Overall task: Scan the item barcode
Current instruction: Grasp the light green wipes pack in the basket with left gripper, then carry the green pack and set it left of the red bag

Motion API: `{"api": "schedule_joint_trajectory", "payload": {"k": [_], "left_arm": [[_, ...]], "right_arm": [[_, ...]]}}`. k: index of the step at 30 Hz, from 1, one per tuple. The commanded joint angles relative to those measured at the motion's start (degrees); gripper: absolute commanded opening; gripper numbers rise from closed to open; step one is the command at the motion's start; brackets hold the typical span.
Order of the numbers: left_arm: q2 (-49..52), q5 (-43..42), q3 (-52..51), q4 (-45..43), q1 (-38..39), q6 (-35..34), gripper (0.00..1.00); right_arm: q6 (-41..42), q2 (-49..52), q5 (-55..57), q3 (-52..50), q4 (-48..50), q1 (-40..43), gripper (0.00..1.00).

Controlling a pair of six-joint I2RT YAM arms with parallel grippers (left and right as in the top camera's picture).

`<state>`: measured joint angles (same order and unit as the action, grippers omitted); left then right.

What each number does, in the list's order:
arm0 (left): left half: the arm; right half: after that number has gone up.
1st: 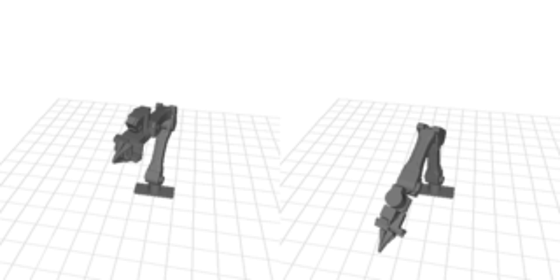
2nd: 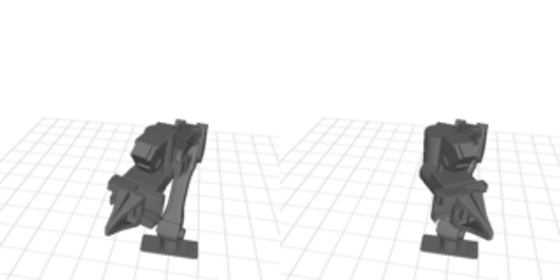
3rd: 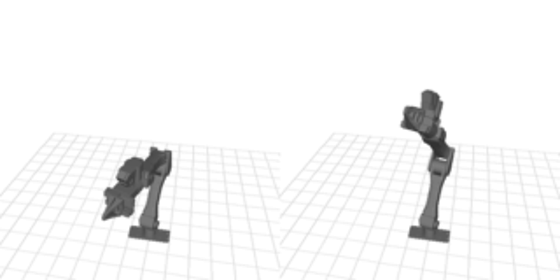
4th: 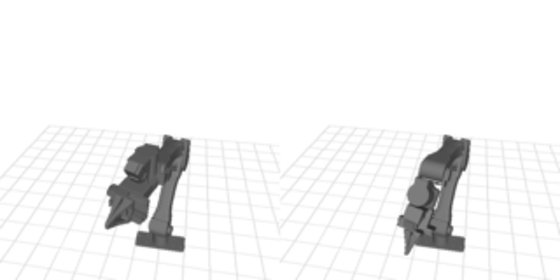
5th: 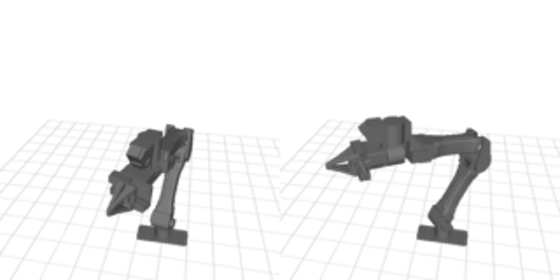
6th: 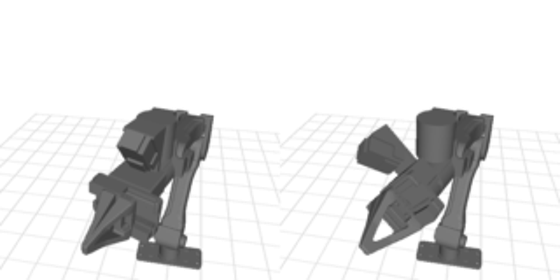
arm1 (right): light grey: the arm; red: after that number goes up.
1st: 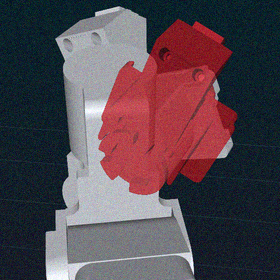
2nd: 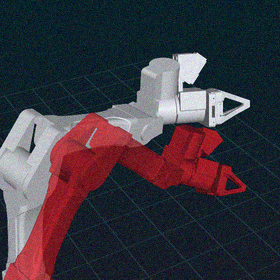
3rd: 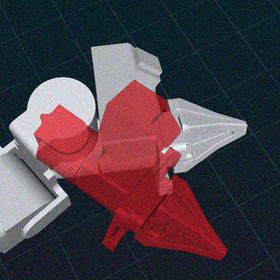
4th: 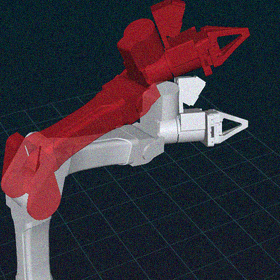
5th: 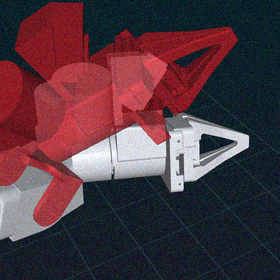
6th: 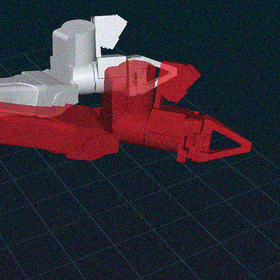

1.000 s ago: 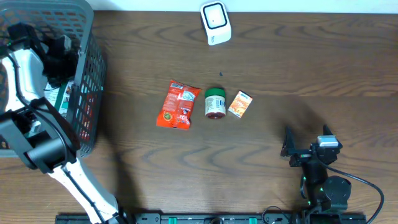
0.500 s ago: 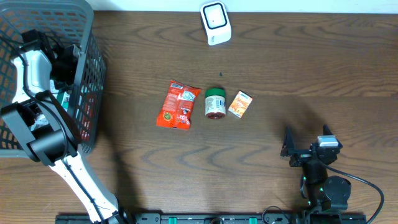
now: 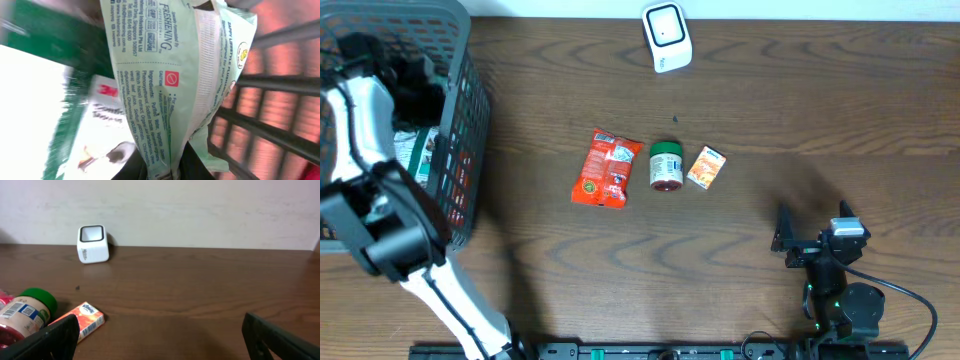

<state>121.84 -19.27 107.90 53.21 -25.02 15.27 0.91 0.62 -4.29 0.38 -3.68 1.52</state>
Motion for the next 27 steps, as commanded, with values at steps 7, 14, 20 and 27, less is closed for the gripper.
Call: {"api": "schedule_joint_trajectory", "payload": {"k": [7, 14, 20, 27], "left_arm": [[-22.6, 12.0, 1.2, -2.0, 0.0, -5.5, 0.13], [-34.9, 7.2, 1.2, 4.9, 3.8, -12.7, 0.13], [-37.6, 3.4, -0.3, 13.2, 14.5, -13.1, 0.13], [-34.8, 3.5, -14.1, 10.7, 26.7, -16.9, 0.13]], "right_arm": [[0.7, -0.2, -0.3, -0.1, -0.2, -0.2, 0.99], [0.7, -0.2, -0.3, -0.1, -0.2, -0.2, 0.99], [0.7, -0.2, -0.3, -0.1, -0.2, -0.2, 0.99], [0.7, -0.2, -0.3, -0.1, -0.2, -0.2, 0.99]]}}
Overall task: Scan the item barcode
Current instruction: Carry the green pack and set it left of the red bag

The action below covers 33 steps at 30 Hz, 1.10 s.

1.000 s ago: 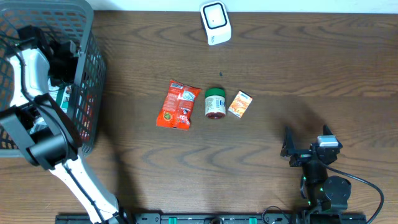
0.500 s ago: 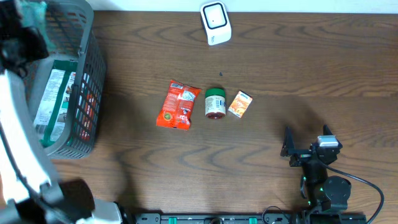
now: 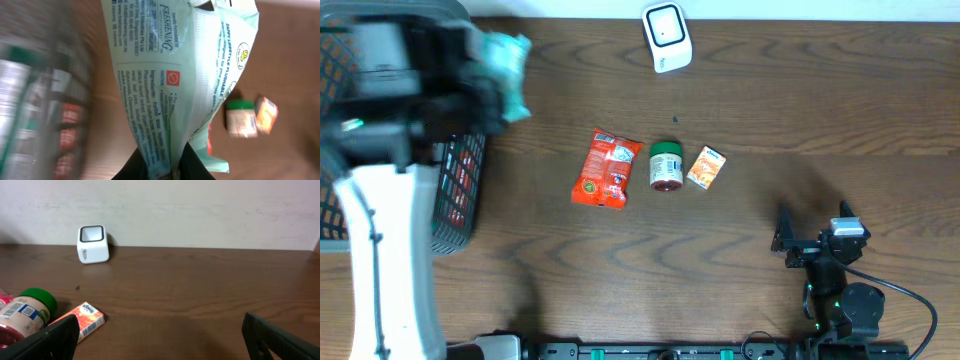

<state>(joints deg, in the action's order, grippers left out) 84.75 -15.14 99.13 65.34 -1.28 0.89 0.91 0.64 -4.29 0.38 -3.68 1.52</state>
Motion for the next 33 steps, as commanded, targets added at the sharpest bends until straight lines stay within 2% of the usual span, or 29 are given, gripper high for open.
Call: {"api": "schedule_joint_trajectory", "payload": {"k": [1, 4, 7, 13, 20, 27, 30, 32, 33], "left_arm": [[2.8, -0.3, -8.2, -3.0, 4.2, -2.9, 0.13], [5.2, 4.3, -16.8, -9.4, 7.3, -6.2, 0.13], [7.8, 6.3, -22.8, -16.2, 8.7, -6.2, 0.13], [15.8, 9.3, -27.6, -26.3, 8.9, -7.4, 0.13], [24.5, 8.4, -27.6, -28.2, 10.7, -7.6, 0.13], [26.6, -1.6, -27.5, -26.9, 14.8, -7.6, 0.14], [26.6, -3.1, -27.5, -27.1, 16.5, -7.6, 0.17], [26.4, -2.9, -27.5, -27.0, 17.2, -7.6, 0.26], [26.1, -1.8, -27.4, -27.0, 17.2, -7.6, 0.38]], "right_arm": [[0.7, -0.3, -0.3, -0.1, -0.2, -0.2, 0.99], [0.7, -0.3, -0.3, -0.1, -0.2, -0.2, 0.99], [0.7, -0.3, -0.3, -0.1, -0.2, -0.2, 0.99], [0.7, -0.3, -0.3, -0.1, -0.2, -0.2, 0.99], [0.7, -0.3, -0.3, -0.1, -0.2, -0.2, 0.99], [0.8, -0.3, -0.3, -0.1, -0.2, -0.2, 0.99], [0.7, -0.3, -0.3, -0.1, -0.2, -0.2, 0.99], [0.7, -0.3, -0.3, -0.1, -0.2, -0.2, 0.99], [0.7, -0.3, -0.3, -0.1, -0.2, -0.2, 0.99]]}}
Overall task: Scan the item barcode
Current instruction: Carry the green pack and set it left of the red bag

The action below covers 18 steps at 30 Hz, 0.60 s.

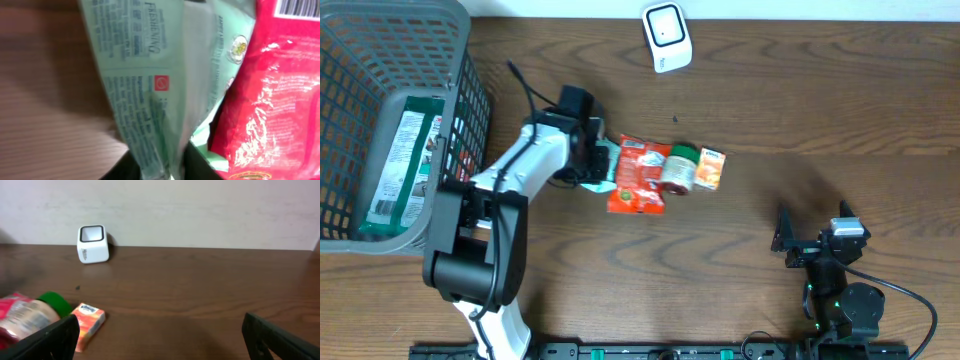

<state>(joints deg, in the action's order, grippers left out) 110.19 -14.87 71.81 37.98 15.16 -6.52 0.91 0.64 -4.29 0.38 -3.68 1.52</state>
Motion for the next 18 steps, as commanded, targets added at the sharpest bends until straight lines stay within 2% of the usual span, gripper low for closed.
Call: {"api": "schedule_joint_trajectory", "payload": {"k": [1, 3, 5, 10, 11, 13, 15, 18], "left_arm": [[0.5, -1.3, 0.0, 0.5, 0.8, -0.2, 0.43], [-0.4, 1.7, 1.0, 1.5, 0.3, -0.2, 0.58], [-2.0, 4.3, 2.3, 2.7, -0.1, -0.2, 0.65], [-7.1, 4.9, 2.9, 2.7, -0.1, -0.3, 0.68], [-7.8, 4.8, 2.8, 2.8, 0.2, -0.3, 0.63], [-8.1, 4.9, 2.8, 2.8, 0.7, -0.3, 0.43], [-7.8, 4.9, 2.3, 2.2, 1.4, -0.3, 0.28], [-7.0, 4.9, 0.3, 0.0, 1.9, -0.5, 0.21]], "right_arm": [[0.7, -0.3, -0.3, -0.1, -0.2, -0.2, 0.99], [0.7, -0.3, -0.3, -0.1, -0.2, -0.2, 0.99], [0.7, -0.3, -0.3, -0.1, -0.2, -0.2, 0.99], [0.7, -0.3, -0.3, -0.1, -0.2, -0.2, 0.99], [0.7, -0.3, -0.3, -0.1, -0.2, -0.2, 0.99], [0.7, -0.3, -0.3, -0.1, -0.2, -0.2, 0.99], [0.7, -0.3, -0.3, -0.1, -0.2, -0.2, 0.99], [0.7, -0.3, -0.3, -0.1, -0.2, -0.2, 0.99]]}}
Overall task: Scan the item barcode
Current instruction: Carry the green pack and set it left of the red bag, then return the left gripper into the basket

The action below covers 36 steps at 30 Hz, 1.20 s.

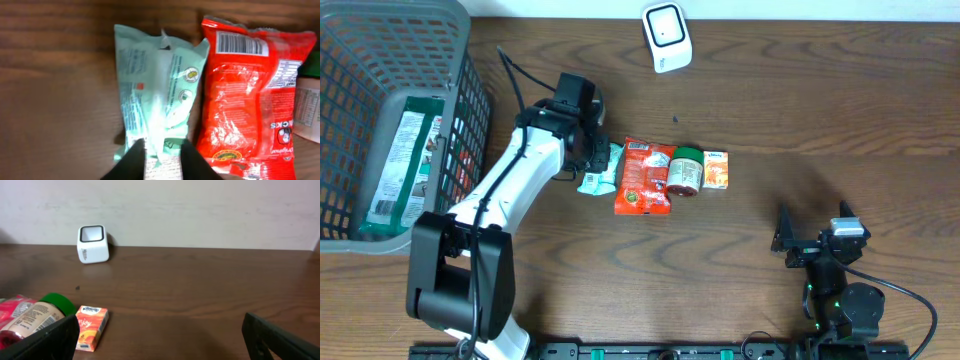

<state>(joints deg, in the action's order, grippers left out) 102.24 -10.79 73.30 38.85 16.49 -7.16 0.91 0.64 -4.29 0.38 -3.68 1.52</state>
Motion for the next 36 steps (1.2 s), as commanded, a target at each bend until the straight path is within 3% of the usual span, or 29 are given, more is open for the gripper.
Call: {"api": "schedule_joint_trajectory", "payload": {"k": [1, 14, 18, 23, 26, 30, 36], "left_arm": [[1.3, 0.8, -1.8, -1.8, 0.7, -0.2, 0.21], [6.5, -2.3, -8.2, -8.1, 0.7, -0.7, 0.27], [4.6, -2.3, -6.4, -7.0, 0.2, -0.6, 0.56], [-3.9, -2.0, 1.9, -2.0, -2.3, -0.4, 0.72], [-10.1, -2.0, 7.5, 0.3, -5.4, -0.4, 0.79], [-16.8, -2.0, 14.5, 4.4, -12.2, -0.3, 0.79], [-22.7, -1.9, 17.8, 7.5, -28.5, 0.4, 0.79]], "right_arm": [[0.7, -0.3, -0.3, -0.1, -0.2, -0.2, 0.99], [0.7, -0.3, -0.3, -0.1, -0.2, -0.2, 0.99], [0.7, -0.3, -0.3, -0.1, -0.2, -0.2, 0.99], [0.7, -0.3, -0.3, -0.1, -0.2, -0.2, 0.99], [0.7, -0.3, -0.3, -0.1, -0.2, -0.2, 0.99], [0.7, -0.3, -0.3, -0.1, -0.2, -0.2, 0.99], [0.7, -0.3, -0.3, -0.1, -0.2, -0.2, 0.99]]}}
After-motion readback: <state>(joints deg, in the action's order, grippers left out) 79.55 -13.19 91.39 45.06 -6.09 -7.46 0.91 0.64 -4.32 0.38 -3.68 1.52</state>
